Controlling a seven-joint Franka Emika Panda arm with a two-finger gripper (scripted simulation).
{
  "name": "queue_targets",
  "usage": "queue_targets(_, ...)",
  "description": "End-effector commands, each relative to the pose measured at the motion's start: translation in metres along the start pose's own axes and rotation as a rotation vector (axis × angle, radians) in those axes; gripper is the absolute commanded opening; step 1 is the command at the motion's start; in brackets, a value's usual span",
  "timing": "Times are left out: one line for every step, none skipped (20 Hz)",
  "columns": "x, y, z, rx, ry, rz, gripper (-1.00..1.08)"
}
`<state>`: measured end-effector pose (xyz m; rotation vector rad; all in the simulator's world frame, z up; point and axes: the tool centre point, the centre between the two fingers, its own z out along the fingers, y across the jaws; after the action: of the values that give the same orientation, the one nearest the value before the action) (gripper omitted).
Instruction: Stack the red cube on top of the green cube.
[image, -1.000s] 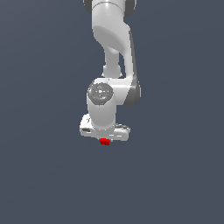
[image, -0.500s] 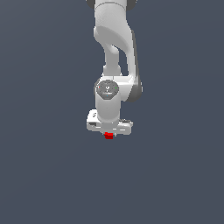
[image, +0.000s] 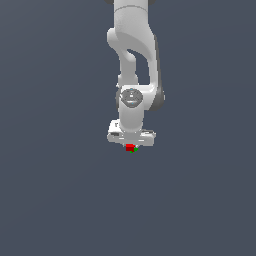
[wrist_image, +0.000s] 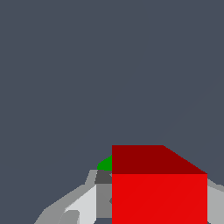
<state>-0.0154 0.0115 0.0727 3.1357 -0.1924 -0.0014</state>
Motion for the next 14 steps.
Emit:
queue_targets(-0.01,-0.003,0.004,0.0,0.001,0.0,-1.0)
queue_targets(-0.013,-0.005,0.006,0.0,0.001,0.0,-1.0)
queue_targets(-0.016,-0.006,0.007,0.0,0.001,0.0,-1.0)
queue_targets(-0.018,-0.006,0.008,0.0,0.001,0.0,-1.0)
queue_targets(-0.02,-0.007,0.009,0.0,0.001,0.0,-1.0)
queue_targets(-0.022,-0.008,0.01,0.0,0.001,0.0,-1.0)
queue_targets(-0.023,-0.008,0.011,0.0,0.001,0.0,-1.0)
queue_targets(-0.024,-0.009,0.011,0.0,0.001,0.0,-1.0)
queue_targets(-0.024,-0.009,0.012,0.0,0.001,0.0,-1.0)
queue_targets(-0.024,-0.009,0.012,0.0,0.001,0.0,-1.0)
queue_targets(-0.024,-0.009,0.012,0.0,0.001,0.0,1.0)
queue_targets(-0.024,-0.009,0.012,0.0,0.001,0.0,1.0)
queue_targets(-0.024,-0.009,0.012,0.0,0.001,0.0,1.0)
queue_targets(-0.024,-0.009,0.012,0.0,0.001,0.0,1.0)
